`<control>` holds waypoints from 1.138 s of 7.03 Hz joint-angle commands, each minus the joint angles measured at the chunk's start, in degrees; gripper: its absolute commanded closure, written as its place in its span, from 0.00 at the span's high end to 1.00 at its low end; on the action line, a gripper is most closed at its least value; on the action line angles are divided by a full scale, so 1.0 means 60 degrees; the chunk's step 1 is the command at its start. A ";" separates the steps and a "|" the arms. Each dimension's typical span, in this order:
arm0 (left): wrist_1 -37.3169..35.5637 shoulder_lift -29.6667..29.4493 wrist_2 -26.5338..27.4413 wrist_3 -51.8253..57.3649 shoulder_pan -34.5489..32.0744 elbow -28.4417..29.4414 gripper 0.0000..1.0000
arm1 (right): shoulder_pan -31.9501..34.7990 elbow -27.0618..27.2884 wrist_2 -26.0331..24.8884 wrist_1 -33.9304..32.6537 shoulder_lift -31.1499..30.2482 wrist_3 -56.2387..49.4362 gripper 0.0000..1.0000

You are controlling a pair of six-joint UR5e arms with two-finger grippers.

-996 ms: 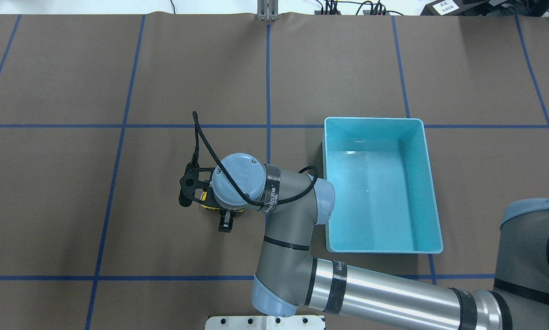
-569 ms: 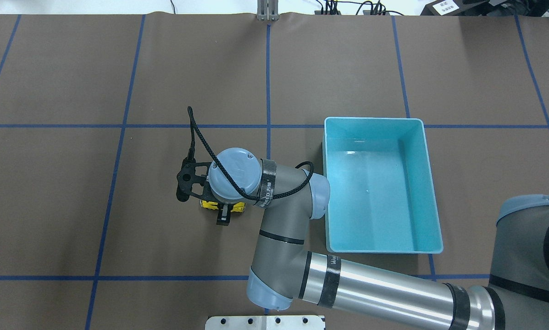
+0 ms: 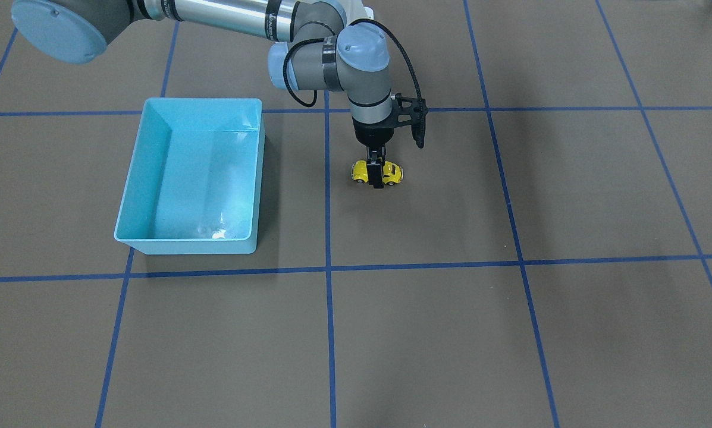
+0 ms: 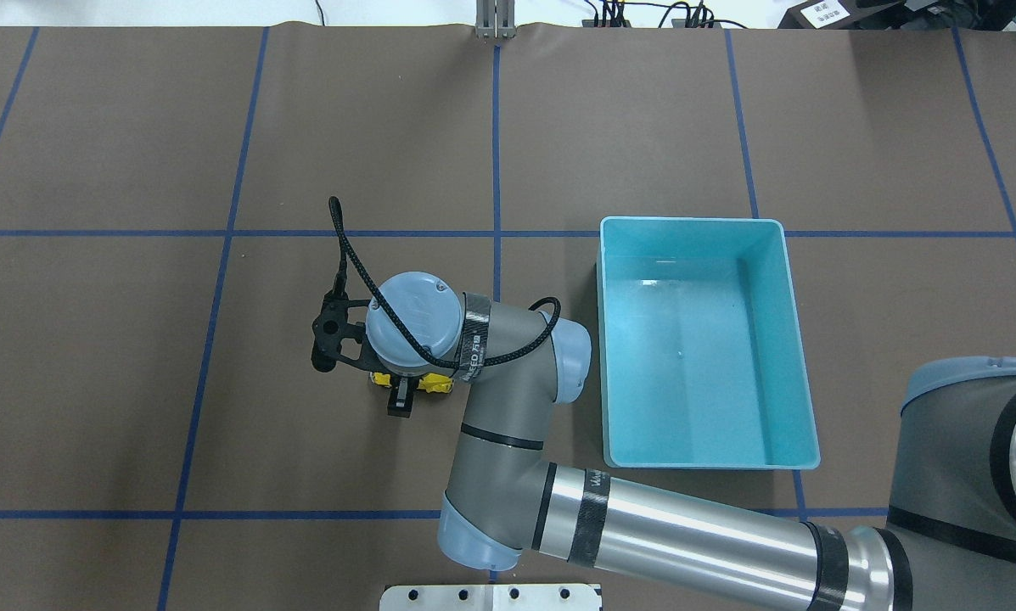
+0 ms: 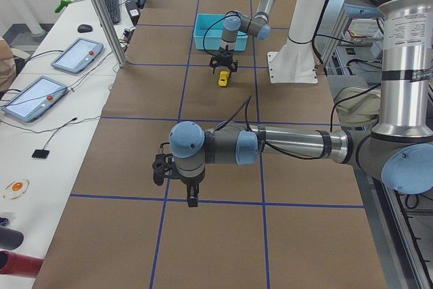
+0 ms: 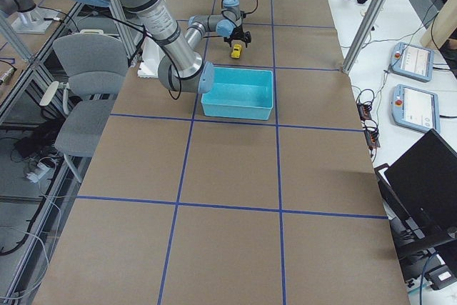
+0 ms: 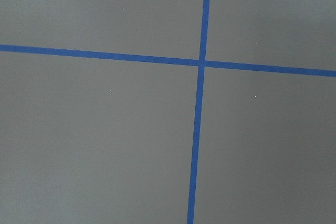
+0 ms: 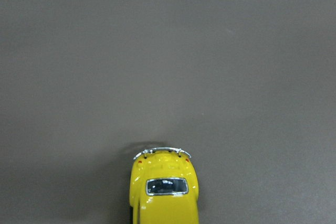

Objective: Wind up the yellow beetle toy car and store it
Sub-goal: 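Lower the right gripper and close it on the yellow car, then lift the car with the right gripper and carry it into the blue bin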

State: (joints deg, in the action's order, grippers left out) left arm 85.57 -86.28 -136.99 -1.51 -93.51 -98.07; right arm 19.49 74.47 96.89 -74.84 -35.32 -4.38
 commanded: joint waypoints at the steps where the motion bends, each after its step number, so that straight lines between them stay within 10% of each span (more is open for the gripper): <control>1: -0.0009 0.0010 0.0009 0.0003 -0.0015 -0.0061 1.00 | -0.0142 -0.0311 -0.0020 0.0300 -0.0017 0.0012 0.99; 3: -0.0009 0.0010 0.0009 0.0003 -0.0015 -0.0076 1.00 | -0.0143 -0.0152 -0.0005 0.0301 -0.0060 0.0375 0.01; 8: -0.0023 0.0010 0.0009 -0.0012 -0.0015 -0.0193 1.00 | 0.0351 0.1600 0.0460 -0.1300 0.0595 0.0938 0.00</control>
State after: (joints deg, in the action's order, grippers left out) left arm 85.46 -86.22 -136.96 -1.58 -93.59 -99.21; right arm 19.49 79.69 97.88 -76.88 -33.62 2.55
